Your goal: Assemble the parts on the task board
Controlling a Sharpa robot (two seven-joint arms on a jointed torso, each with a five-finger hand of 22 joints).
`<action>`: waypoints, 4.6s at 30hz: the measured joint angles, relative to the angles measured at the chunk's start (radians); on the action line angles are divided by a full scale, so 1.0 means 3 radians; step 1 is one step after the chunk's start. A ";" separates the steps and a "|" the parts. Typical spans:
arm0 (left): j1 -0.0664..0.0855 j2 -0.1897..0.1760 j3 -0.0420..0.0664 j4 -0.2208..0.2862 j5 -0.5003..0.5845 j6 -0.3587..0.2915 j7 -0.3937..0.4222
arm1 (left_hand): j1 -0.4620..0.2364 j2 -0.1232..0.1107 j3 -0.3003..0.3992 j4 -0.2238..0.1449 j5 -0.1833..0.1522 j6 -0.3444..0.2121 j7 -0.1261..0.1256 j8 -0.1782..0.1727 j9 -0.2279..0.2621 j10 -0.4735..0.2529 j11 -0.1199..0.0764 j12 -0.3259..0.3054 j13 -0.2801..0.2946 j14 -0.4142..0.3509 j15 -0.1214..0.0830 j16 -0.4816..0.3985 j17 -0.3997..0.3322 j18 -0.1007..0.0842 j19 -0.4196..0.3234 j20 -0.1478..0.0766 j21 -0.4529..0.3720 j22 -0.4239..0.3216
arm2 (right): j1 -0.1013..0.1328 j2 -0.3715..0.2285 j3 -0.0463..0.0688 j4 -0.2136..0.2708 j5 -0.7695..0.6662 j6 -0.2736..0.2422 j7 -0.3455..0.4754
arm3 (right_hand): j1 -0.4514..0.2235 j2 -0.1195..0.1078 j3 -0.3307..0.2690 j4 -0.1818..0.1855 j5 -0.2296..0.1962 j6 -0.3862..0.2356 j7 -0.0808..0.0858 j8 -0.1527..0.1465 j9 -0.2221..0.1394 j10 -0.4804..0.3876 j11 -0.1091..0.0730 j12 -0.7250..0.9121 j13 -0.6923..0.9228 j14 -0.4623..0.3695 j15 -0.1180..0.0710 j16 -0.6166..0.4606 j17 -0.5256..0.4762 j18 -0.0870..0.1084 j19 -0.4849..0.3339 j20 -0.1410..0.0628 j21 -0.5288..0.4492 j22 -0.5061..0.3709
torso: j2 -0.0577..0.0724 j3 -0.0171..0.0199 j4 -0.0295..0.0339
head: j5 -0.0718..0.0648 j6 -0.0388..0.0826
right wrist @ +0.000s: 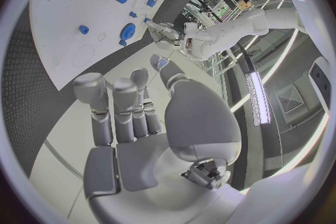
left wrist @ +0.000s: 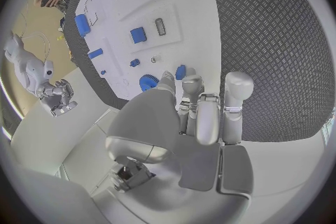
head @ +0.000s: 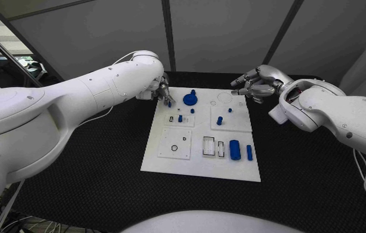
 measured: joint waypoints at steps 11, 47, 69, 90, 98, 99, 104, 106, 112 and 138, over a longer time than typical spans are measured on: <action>-0.0005 0.0004 0.0000 -0.0004 -0.0002 -0.0037 0.0002 | 0.0017 0.0017 0.0014 -0.0032 0.0000 0.0000 0.0000 0.0015 0.0000 0.0000 0.0000 0.0000 -0.0009 0.0000 0.0000 0.0000 0.0000 0.0000 0.0000 0.0000 0.0013 0.0016 | 0.0000 0.0003 0.0000 -0.0002 -0.0001 0.0002 0.0000 | 0.0000 0.0000 0.0000 0.0000 0.0000 0.0000 0.0000 0.0000 0.0000 0.0000 0.0000 0.0000 0.0000 0.0000 0.0000 0.0000 0.0000 0.0000 0.0000 0.0000 0.0000 0.0000 | 0.0000 0.0001 0.0000 | -0.0008 -0.0003; -0.0025 -0.0011 0.0002 0.0014 0.0003 -0.0066 0.0061 | 0.0384 0.0283 0.0492 -0.0505 0.0064 -0.0061 -0.0013 0.0252 -0.0035 0.0062 -0.0046 0.0017 -0.0180 0.0000 -0.0023 0.0090 -0.0001 0.0000 0.0048 -0.0048 0.0146 0.0254 | 0.0000 -0.0005 0.0000 0.0007 -0.0001 0.0008 0.0000 | -0.0013 0.0013 0.0010 0.0010 0.0000 0.0000 0.0000 0.0000 0.0000 0.0000 0.0000 0.0000 0.0003 0.0000 0.0000 0.0000 0.0010 0.0000 0.0000 0.0000 0.0000 0.0011 | -0.0004 0.0001 0.0001 | -0.0025 -0.0023; -0.0066 -0.0719 0.0015 0.1210 0.0240 -0.0608 0.0065 | -0.0226 0.0047 0.1262 -0.0754 0.0048 -0.0114 -0.0066 0.0569 0.0586 0.0168 -0.0058 0.0274 -0.0125 0.0006 -0.0065 0.0116 -0.0001 -0.0001 0.0144 -0.0071 0.0238 0.0408 | 0.0000 -0.0050 0.0000 0.0020 -0.0002 0.0008 0.0001 | -0.0013 0.0013 0.0010 0.0010 0.0000 0.0000 0.0000 0.0000 0.0000 0.0000 0.0000 0.0000 0.0003 0.0000 0.0000 0.0000 0.0009 0.0000 0.0000 0.0000 0.0000 0.0010 | -0.0002 0.0003 0.0009 | 0.0010 -0.0030; -0.0347 -0.1056 0.0015 0.1796 0.0161 -0.1130 -0.0009 | -0.0275 -0.0001 0.1358 -0.0794 0.0066 -0.0114 -0.0065 0.0595 0.0661 0.0221 -0.0078 0.0371 -0.0087 0.0004 -0.0085 0.0155 -0.0001 0.0000 0.0191 -0.0095 0.0271 0.0451 | 0.0000 -0.0074 0.0000 0.0028 -0.0002 0.0008 -0.0001 | -0.0013 0.0013 0.0009 0.0010 0.0000 0.0000 0.0000 0.0000 0.0000 0.0000 0.0000 0.0000 0.0002 0.0000 0.0000 0.0000 0.0008 0.0000 0.0000 0.0000 0.0000 0.0010 | 0.0000 0.0000 0.0001 | 0.0042 -0.0050; -0.0370 -0.1080 0.0015 0.1878 0.0066 -0.1185 -0.0010 | -0.0287 -0.0014 0.1376 -0.0795 0.0065 -0.0114 -0.0065 0.0608 0.0669 0.0226 -0.0083 0.0371 -0.0087 0.0004 -0.0085 0.0155 -0.0001 0.0000 0.0203 -0.0083 0.0271 0.0457 | 0.0000 -0.0075 0.0000 0.0028 -0.0002 0.0008 -0.0001 | -0.0013 0.0013 0.0009 0.0010 0.0000 0.0000 0.0000 0.0000 0.0000 0.0000 0.0000 0.0000 0.0002 0.0000 0.0000 0.0000 0.0008 0.0000 0.0000 0.0000 0.0000 0.0009 | 0.0002 -0.0001 -0.0001 | 0.0042 -0.0054; -0.0372 -0.1083 0.0015 0.1884 0.0054 -0.1185 -0.0009 | -0.0287 -0.0014 0.1376 -0.0795 0.0065 -0.0114 -0.0065 0.0608 0.0669 0.0227 -0.0083 0.0371 -0.0088 0.0004 -0.0085 0.0155 -0.0001 0.0000 0.0203 -0.0083 0.0271 0.0457 | 0.0000 -0.0075 0.0000 0.0027 -0.0002 0.0008 -0.0001 | -0.0013 0.0013 0.0009 0.0010 0.0000 0.0000 0.0000 0.0000 0.0000 0.0000 0.0000 0.0000 0.0002 0.0000 0.0000 0.0000 0.0008 0.0000 0.0000 0.0000 0.0000 0.0009 | 0.0002 -0.0001 -0.0001 | 0.0042 -0.0054; -0.0377 -0.1102 0.0015 0.1903 -0.0019 -0.1180 -0.0001 | -0.0296 -0.0023 0.1376 -0.0795 0.0065 -0.0114 -0.0065 0.0608 0.0669 0.0227 -0.0083 0.0371 -0.0088 0.0004 -0.0085 0.0155 -0.0001 0.0000 0.0203 -0.0083 0.0271 0.0457 | 0.0000 -0.0074 0.0000 0.0025 -0.0002 0.0008 -0.0001 | -0.0013 0.0013 0.0009 0.0010 0.0000 0.0000 0.0000 0.0000 0.0000 0.0000 0.0000 0.0000 0.0002 0.0000 0.0000 0.0000 0.0008 0.0000 0.0000 0.0000 0.0000 0.0009 | 0.0002 -0.0001 -0.0002 | 0.0041 -0.0055; -0.0378 -0.1110 0.0015 0.1907 -0.0047 -0.1174 0.0002 | -0.0296 -0.0023 0.1376 -0.0795 0.0065 -0.0114 -0.0065 0.0608 0.0671 0.0227 -0.0083 0.0371 -0.0088 0.0004 -0.0085 0.0155 -0.0001 0.0000 0.0203 -0.0083 0.0271 0.0457 | 0.0000 -0.0073 0.0000 0.0024 -0.0002 0.0008 -0.0001 | -0.0013 0.0013 0.0009 0.0010 0.0000 0.0000 0.0000 0.0000 0.0000 0.0000 0.0000 0.0000 0.0002 0.0000 0.0000 0.0000 0.0012 0.0000 0.0000 0.0000 0.0000 0.0013 | 0.0002 -0.0001 -0.0002 | 0.0041 -0.0055; -0.0380 -0.1127 0.0016 0.1920 -0.0110 -0.1141 0.0008 | -0.0305 -0.0032 0.1404 -0.0823 0.0061 -0.0114 -0.0065 0.0608 0.0675 0.0227 -0.0083 0.0371 -0.0088 0.0004 -0.0084 0.0155 -0.0001 0.0000 0.0202 -0.0083 0.0271 0.0457 | 0.0000 -0.0073 0.0000 0.0022 -0.0002 0.0009 0.0000 | -0.0013 0.0013 0.0009 0.0009 0.0000 0.0000 0.0000 0.0000 0.0000 0.0000 0.0000 0.0000 0.0002 0.0000 0.0000 0.0000 0.0012 0.0000 0.0000 0.0000 0.0000 0.0013 | 0.0002 -0.0002 -0.0002 | 0.0040 -0.0057; -0.0383 -0.1123 0.0019 0.1920 -0.0245 -0.1010 0.0060 | -0.0339 -0.0066 0.1449 -0.0869 0.0078 -0.0114 -0.0064 0.0604 0.0686 0.0227 -0.0083 0.0370 -0.0093 -0.0004 -0.0087 0.0155 -0.0001 0.0000 0.0202 -0.0083 0.0271 0.0455 | 0.0000 -0.0070 0.0000 0.0016 -0.0002 0.0013 0.0002 | -0.0013 0.0013 0.0009 0.0009 0.0000 0.0000 0.0000 0.0000 0.0000 0.0000 0.0000 0.0000 0.0002 0.0000 0.0000 0.0000 0.0011 0.0000 0.0000 0.0000 0.0000 0.0013 | 0.0000 -0.0001 -0.0002 | 0.0060 -0.0064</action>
